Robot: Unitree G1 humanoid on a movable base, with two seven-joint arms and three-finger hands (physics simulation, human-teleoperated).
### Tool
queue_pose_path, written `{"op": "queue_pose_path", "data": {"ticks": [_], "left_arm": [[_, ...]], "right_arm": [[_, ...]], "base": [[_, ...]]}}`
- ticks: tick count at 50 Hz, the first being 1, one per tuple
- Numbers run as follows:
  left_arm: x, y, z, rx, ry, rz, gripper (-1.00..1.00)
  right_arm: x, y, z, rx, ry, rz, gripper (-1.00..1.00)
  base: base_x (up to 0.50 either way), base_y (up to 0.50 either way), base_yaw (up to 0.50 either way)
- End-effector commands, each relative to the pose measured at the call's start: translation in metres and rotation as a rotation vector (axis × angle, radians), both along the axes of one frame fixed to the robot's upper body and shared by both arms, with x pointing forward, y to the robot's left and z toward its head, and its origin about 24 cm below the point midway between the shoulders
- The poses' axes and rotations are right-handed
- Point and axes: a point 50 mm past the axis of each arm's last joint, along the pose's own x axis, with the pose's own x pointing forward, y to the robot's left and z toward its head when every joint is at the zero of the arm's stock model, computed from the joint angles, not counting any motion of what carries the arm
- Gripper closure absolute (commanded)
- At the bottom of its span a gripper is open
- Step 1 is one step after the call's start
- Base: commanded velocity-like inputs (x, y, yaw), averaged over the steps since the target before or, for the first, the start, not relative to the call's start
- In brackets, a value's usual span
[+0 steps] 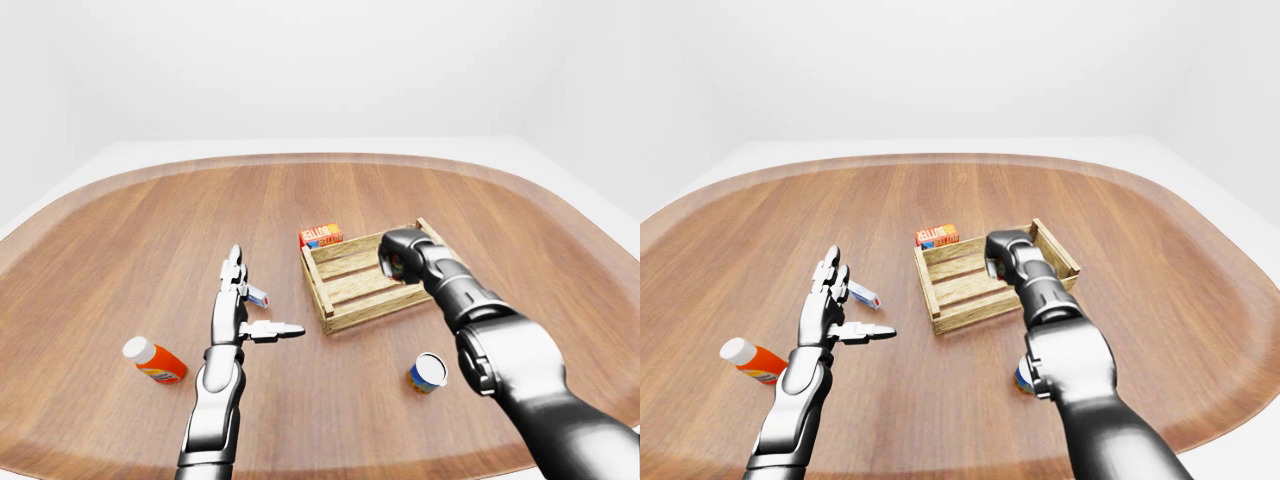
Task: Pick up the tomato sauce, and put it in the wooden tray.
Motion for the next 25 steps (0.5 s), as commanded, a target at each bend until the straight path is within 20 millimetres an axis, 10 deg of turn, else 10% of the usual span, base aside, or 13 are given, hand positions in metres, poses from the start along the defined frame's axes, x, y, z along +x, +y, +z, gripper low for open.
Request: {"op": "queue_pose_path", "data": {"ticks": [1,25], "left_arm": [[-0.0001,-0.0001,0.0000,0.001,0.000,0.000,-1.00],[0.0007,0.0002,-0.0007,0.001,0.001,0.000,-1.00]], "right_arm": [[0.0017,0.0025,0.0035,-0.003,-0.041,0.009,-1.00],[-0.0003,0.0027,-0.0011,-0.006,-0.041,0.011,-1.00]], "base": [[0.00,0.00,0.00],[0.00,0.00,0.00]]}}
